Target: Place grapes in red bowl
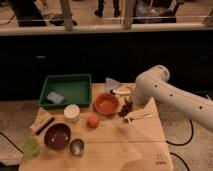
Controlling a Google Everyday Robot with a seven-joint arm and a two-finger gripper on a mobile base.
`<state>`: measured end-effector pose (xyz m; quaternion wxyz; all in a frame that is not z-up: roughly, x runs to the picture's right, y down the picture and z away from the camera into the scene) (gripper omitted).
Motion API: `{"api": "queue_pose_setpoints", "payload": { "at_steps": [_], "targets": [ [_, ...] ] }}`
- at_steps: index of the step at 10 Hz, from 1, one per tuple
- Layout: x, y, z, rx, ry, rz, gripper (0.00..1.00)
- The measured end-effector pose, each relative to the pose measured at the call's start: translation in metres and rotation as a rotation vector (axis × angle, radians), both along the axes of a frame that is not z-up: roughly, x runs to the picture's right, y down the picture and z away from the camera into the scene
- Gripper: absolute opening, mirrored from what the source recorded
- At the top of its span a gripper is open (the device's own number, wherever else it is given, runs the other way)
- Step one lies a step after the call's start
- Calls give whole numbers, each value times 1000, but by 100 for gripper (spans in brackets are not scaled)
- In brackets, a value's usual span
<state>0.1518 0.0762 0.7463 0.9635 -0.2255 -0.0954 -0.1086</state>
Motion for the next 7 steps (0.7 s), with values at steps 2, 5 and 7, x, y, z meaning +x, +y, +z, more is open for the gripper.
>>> {"api": "queue_pose_setpoints", "payload": {
  "at_steps": [2,5,7],
  "targets": [
    [2,-9,2,9,-6,-4,0],
    [-3,-18,9,18,-23,-18,0],
    [-5,-23,14,17,-35,-26,0]
  ]
}}
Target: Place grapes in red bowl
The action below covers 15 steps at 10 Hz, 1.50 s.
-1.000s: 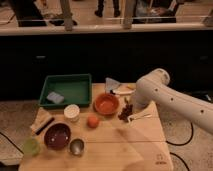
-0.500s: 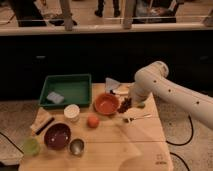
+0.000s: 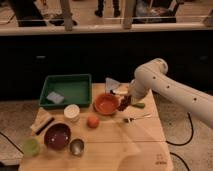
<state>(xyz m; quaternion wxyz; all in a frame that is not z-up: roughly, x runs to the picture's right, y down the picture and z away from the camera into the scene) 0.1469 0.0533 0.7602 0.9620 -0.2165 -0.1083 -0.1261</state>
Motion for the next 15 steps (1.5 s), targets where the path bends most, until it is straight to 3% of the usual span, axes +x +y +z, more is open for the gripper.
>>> {"api": "queue_pose_setpoints", "payload": {
  "at_steps": [15],
  "targets": [
    [-32,-1,25,-1,-102,-70,0]
  ]
}}
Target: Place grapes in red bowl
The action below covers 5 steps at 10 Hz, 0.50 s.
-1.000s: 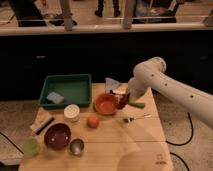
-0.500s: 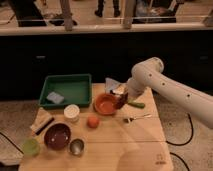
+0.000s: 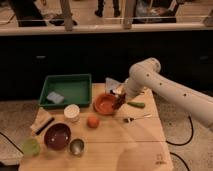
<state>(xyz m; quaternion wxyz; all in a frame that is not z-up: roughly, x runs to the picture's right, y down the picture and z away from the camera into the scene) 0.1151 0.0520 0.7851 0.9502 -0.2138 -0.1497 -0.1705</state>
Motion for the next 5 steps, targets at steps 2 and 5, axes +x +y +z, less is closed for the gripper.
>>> {"api": "queue_pose_setpoints", "payload": {
  "at_steps": [2,5],
  "targets": [
    [-5,1,4,0,-16,-11,0],
    [-11,1,9,-1,-41,-21,0]
  ]
}}
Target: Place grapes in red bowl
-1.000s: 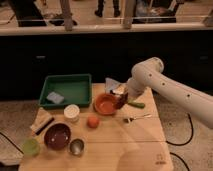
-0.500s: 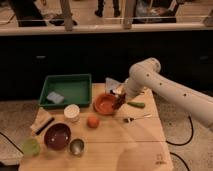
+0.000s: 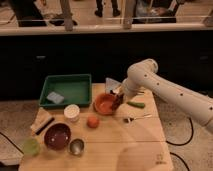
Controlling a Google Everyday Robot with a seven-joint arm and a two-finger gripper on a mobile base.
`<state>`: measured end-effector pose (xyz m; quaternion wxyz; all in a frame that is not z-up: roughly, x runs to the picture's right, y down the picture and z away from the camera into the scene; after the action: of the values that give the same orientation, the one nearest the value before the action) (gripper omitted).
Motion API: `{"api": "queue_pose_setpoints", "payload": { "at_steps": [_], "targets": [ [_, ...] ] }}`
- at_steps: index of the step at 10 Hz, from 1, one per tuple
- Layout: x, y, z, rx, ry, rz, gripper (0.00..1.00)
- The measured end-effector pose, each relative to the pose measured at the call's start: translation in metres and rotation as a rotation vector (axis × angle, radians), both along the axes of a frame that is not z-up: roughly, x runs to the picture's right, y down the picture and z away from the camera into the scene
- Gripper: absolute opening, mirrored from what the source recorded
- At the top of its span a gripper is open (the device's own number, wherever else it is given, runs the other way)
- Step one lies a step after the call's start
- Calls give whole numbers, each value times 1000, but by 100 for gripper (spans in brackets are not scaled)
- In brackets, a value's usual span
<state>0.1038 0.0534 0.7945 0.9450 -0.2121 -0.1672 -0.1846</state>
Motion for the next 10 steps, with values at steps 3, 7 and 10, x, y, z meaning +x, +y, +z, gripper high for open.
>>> {"api": "queue_pose_setpoints", "payload": {
  "at_steps": [3,7,10],
  "targets": [
    [-6,0,4,-2,-22,-9,0],
    [-9,0,9,-7,-41,-12,0],
    [-15,0,16,-15,-65,-23,0]
  ]
}}
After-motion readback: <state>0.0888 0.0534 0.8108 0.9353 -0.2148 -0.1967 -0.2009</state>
